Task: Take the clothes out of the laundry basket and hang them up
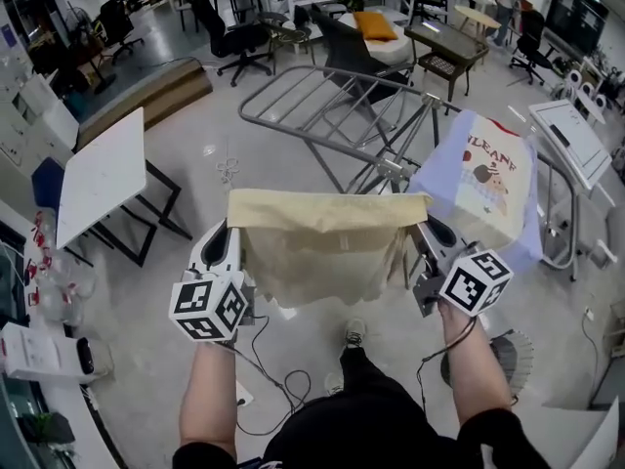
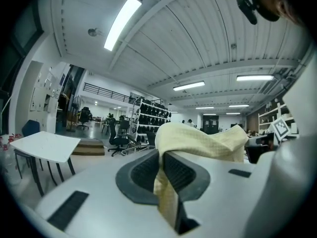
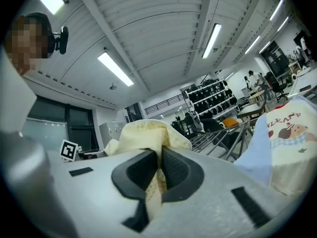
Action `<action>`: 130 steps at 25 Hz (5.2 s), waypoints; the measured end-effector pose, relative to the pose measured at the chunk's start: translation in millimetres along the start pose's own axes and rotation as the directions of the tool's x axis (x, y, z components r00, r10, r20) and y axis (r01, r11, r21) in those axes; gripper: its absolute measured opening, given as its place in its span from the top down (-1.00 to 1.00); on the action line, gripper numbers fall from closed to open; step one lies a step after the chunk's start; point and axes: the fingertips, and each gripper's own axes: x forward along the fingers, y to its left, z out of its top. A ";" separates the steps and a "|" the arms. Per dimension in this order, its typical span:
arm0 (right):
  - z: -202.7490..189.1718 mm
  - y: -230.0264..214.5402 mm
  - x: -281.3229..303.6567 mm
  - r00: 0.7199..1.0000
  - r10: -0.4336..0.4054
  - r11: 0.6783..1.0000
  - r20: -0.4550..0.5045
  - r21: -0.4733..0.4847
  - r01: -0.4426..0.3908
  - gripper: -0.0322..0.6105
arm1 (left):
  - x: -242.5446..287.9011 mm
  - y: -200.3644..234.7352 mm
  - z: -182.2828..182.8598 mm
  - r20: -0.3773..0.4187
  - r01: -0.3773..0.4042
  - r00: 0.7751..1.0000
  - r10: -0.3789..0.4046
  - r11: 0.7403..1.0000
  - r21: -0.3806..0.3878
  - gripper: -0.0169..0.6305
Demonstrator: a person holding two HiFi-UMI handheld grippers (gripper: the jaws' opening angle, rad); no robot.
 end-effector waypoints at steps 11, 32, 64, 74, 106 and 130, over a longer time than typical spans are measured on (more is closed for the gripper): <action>18.1 -44.5 100.8 0.989 0.144 0.988 -0.025 0.053 -0.142 0.84 | 88.1 42.6 22.7 -0.001 -0.133 0.991 0.133 0.991 0.008 0.86; 81.9 -118.8 184.8 0.995 -0.012 1.000 0.103 0.005 0.012 0.84 | 274.9 59.3 76.7 0.077 0.065 0.995 -0.069 0.996 0.053 0.86; 141.4 -221.1 272.3 0.884 -0.405 0.909 0.234 0.006 0.416 0.84 | 520.2 50.1 95.3 0.007 0.465 0.884 -0.467 0.883 0.063 0.86; 191.9 -310.6 278.7 0.901 -0.332 0.938 0.278 -0.003 0.347 0.84 | 587.8 -7.0 121.1 0.034 0.407 0.911 -0.412 0.907 0.106 0.86; 231.2 -501.0 338.2 0.731 -0.652 0.747 0.201 0.000 0.665 0.84 | 837.5 -96.2 71.7 -0.133 0.644 0.763 -0.633 0.763 0.063 0.86; 60.5 -638.7 333.6 0.571 -0.805 0.554 -0.163 0.137 0.821 0.67 | 906.2 -116.2 -133.1 -0.544 0.675 0.645 -0.537 0.734 0.076 0.49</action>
